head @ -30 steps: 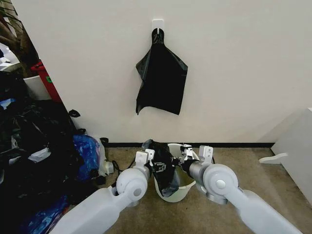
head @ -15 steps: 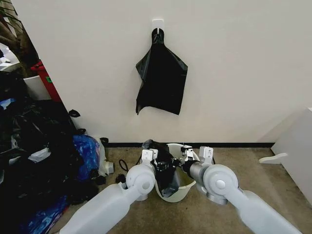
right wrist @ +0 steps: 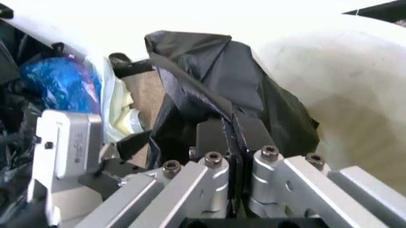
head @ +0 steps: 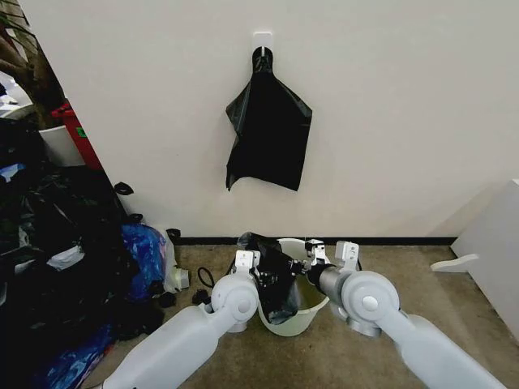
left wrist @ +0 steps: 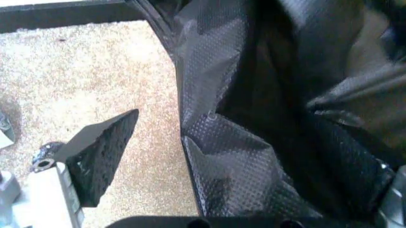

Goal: Place the garbage bag over the trash bin.

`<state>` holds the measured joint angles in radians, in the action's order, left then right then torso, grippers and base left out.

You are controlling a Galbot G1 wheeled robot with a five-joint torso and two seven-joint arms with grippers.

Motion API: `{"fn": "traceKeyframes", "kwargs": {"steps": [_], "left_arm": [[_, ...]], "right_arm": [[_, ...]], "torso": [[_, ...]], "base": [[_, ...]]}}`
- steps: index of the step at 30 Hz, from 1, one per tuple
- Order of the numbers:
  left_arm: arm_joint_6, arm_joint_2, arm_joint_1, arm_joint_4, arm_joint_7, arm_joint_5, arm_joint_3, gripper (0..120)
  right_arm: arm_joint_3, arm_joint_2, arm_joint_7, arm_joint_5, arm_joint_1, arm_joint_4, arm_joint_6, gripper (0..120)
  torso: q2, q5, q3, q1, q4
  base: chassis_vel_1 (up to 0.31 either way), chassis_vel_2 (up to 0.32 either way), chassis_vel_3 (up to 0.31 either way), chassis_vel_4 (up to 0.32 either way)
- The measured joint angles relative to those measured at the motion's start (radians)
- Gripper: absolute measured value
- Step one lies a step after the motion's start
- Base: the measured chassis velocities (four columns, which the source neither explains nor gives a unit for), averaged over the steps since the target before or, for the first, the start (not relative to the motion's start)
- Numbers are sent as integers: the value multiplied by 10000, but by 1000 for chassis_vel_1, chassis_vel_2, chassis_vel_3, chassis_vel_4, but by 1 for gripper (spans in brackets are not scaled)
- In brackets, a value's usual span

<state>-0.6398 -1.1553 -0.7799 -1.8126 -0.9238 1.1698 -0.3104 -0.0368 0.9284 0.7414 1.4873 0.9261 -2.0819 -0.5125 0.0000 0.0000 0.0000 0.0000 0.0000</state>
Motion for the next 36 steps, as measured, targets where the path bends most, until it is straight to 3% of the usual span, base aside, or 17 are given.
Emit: {"fn": "traceKeyframes", "kwargs": {"steps": [18, 36], "left_arm": [[-85, -132, 149, -6, 23, 60, -239, 100], [-52, -415, 330, 870, 34, -28, -336, 100]], "right_arm": [[48, -46, 101, 131, 110, -156, 1, 0], [14, -60, 106, 107, 194, -187, 13, 0]], "torso": [[0, 1, -1, 0, -1], [1, 1, -2, 0, 1]], "base": [[0, 0, 0, 0], [0, 0, 0, 0]]}}
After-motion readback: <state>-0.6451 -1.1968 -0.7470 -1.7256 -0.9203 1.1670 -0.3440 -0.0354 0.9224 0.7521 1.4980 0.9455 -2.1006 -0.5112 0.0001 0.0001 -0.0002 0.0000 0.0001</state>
